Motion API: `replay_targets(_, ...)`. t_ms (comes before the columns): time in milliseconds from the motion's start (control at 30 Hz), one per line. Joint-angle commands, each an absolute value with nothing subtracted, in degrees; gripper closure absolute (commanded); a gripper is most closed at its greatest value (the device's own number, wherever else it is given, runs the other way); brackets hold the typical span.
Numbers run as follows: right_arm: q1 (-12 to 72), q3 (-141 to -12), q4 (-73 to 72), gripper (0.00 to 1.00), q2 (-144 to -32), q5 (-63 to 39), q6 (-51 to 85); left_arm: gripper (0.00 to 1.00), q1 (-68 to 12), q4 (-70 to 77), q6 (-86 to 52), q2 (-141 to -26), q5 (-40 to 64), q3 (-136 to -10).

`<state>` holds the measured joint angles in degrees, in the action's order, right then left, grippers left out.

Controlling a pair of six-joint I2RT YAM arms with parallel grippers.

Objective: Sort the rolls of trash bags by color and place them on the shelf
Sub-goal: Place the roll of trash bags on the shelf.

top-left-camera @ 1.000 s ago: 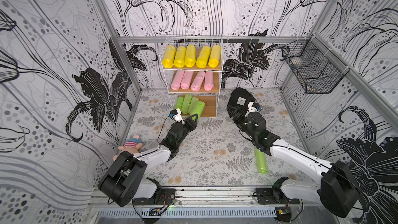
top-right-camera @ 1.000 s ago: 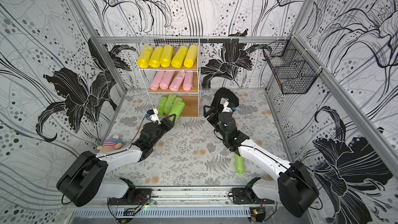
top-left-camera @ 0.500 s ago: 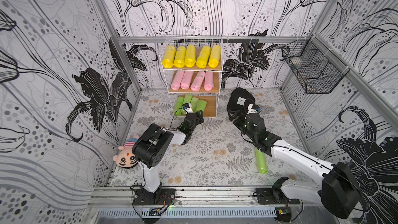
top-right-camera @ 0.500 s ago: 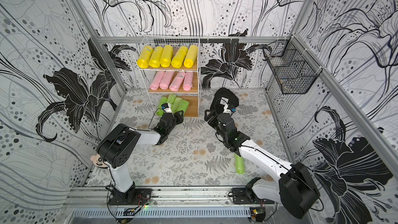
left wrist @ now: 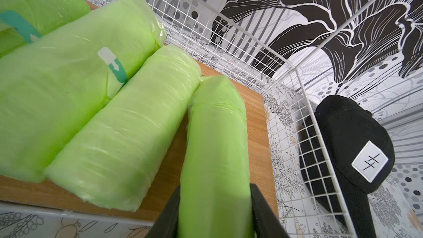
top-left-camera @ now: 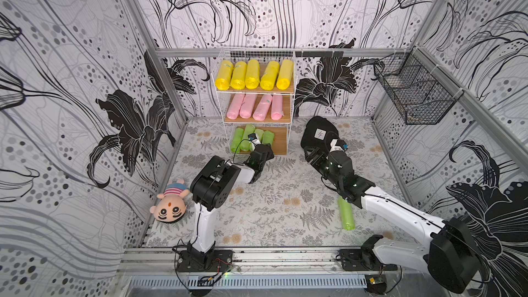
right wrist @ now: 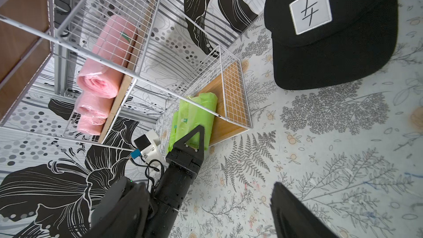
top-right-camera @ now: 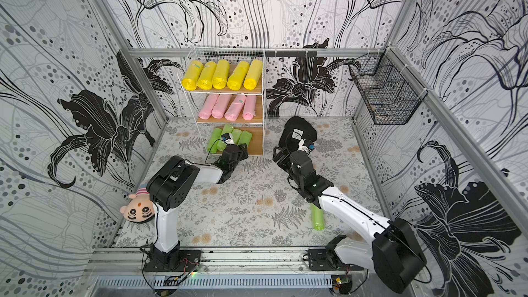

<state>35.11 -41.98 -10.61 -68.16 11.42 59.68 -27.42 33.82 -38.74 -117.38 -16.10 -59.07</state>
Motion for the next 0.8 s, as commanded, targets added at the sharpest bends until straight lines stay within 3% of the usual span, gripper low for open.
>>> replay_targets(0, 34.7, -41.5, -8.1, 0.13, -66.2, 12.4, 57.3, 0.69, -26.6, 35.2, -39.4, -117.9, -19.4, -60.9)
replay_targets(767, 34.7, -43.5, -3.4, 0.13, -67.4, 11.2, 57.0, 0.43, -26.5, 30.5, -43.0, -118.8, -19.2, -62.7)
